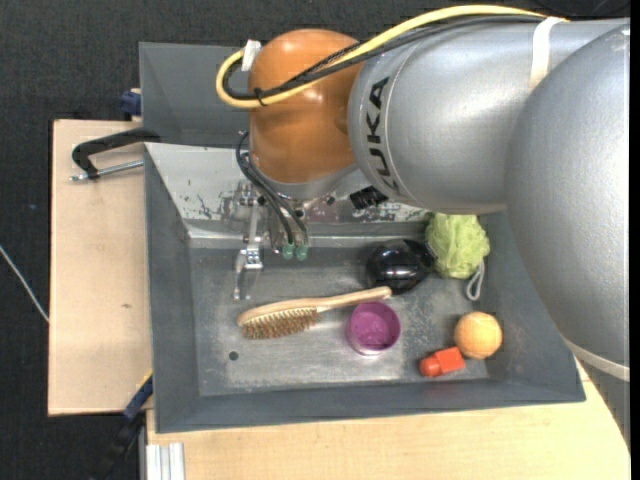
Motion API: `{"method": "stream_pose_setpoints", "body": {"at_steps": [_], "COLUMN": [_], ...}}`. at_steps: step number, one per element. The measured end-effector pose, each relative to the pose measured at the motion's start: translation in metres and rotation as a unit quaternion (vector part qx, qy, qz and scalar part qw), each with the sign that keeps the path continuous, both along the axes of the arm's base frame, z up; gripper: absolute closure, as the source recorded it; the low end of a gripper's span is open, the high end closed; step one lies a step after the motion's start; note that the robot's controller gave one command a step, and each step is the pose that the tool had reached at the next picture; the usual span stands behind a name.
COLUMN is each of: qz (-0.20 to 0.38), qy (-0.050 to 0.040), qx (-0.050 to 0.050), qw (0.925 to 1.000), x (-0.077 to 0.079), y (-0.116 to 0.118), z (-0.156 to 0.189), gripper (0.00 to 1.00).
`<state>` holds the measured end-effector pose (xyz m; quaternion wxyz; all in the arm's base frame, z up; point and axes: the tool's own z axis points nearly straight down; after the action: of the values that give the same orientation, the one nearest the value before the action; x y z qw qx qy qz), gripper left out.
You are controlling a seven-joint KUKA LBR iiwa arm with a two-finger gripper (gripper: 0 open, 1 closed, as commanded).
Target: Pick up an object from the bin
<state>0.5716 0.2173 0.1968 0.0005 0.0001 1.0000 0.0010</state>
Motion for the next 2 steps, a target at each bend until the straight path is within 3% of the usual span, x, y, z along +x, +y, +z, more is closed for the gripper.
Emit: {"method": "stream_pose_setpoints", "body": {"at_steps": [1,2], "qz": [0.000,0.074], "qy": [0.0000,-0.0012], "qx": [0.000,0.000], "qw": [1.0000,0.9972], "x": [0.000,-0.003], "y": [0.000,-0.035], "z": [0.000,-0.052], "gripper": [0.00,0.00]}}
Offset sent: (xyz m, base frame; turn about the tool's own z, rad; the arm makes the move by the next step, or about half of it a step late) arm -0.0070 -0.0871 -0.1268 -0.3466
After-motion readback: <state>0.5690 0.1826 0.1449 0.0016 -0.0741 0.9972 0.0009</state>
